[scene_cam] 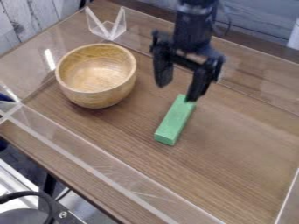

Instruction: Put the green block in the brown bowl

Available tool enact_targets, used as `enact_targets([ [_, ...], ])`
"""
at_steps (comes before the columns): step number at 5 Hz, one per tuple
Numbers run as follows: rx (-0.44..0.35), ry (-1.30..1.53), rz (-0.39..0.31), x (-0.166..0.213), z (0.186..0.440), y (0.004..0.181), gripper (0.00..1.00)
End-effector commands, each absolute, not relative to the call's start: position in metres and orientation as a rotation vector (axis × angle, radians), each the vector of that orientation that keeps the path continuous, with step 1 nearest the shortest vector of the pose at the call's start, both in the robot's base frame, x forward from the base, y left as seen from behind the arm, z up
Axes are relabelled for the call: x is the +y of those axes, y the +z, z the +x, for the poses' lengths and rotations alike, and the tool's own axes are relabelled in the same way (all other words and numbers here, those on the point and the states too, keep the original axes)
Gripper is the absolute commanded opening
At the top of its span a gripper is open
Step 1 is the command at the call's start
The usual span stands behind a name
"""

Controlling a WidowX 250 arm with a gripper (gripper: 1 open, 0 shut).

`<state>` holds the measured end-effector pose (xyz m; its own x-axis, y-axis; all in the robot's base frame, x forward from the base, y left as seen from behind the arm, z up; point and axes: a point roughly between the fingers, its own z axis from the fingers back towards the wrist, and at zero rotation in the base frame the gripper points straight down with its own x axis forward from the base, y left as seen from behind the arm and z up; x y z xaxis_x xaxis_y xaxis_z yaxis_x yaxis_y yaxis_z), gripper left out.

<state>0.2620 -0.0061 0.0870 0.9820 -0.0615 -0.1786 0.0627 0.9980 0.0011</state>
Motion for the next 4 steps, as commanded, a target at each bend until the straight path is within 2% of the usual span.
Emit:
enact_targets([
  [1,0.114,-0.084,0.012,-0.008,0.264,0.081,1.0],
  [4,0.136,-0.127,0.012,-0.02,0.265,0.043,1.0],
])
